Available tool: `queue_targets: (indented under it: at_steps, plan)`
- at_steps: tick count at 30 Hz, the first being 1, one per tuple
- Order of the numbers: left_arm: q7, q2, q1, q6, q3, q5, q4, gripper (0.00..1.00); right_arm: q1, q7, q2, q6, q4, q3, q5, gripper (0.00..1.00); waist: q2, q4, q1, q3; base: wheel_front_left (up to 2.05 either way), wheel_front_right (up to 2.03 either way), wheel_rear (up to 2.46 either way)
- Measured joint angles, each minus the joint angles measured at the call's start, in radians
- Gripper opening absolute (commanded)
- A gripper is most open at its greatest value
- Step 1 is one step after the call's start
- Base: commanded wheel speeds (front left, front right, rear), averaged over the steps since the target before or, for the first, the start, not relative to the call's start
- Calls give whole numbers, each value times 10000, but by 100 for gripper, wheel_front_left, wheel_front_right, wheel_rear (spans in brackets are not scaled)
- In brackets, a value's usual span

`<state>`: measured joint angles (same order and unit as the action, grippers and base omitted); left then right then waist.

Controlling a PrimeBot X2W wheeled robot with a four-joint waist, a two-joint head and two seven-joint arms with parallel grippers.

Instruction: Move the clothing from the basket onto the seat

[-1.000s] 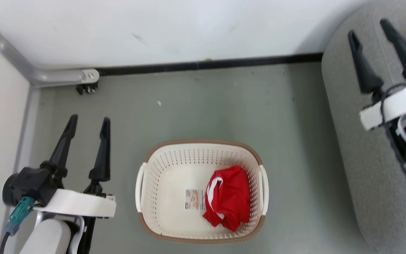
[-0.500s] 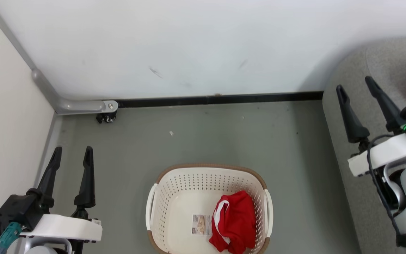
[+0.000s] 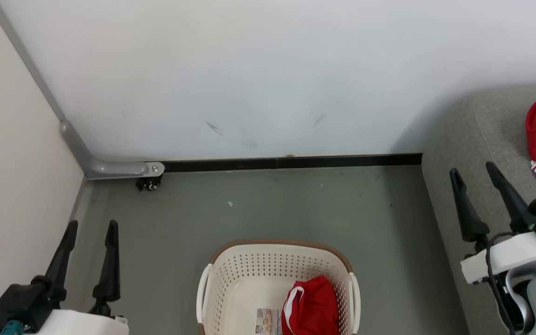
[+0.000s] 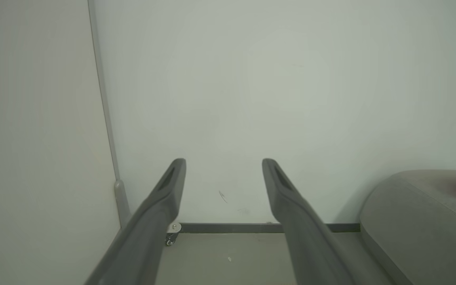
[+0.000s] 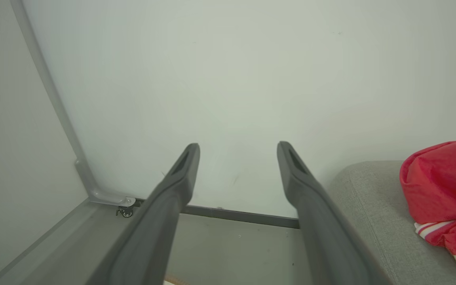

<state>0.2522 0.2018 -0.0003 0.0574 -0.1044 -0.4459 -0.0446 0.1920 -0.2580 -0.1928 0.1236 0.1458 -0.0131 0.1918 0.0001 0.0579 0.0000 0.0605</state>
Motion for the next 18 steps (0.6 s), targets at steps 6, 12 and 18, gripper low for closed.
queue_targets:
  at_steps: [6, 12, 18]
  plan:
    - [0, -27, 436, -174, 128, 167, 150, 100, -469, 0, 125, 0, -163, 31, -15, 100, 0, 0, 0, -314, 0, 0, 0]
    - [0, -88, 751, -267, 192, 259, 217, 100, -801, 0, 209, 0, -364, 31, -73, 100, 0, -17, 0, -557, 0, 0, 0]
    - [0, -144, 990, -437, 291, 259, 259, 100, -1084, 0, 242, 0, -476, 17, -90, 100, 0, -44, 0, -718, 0, 0, 0]
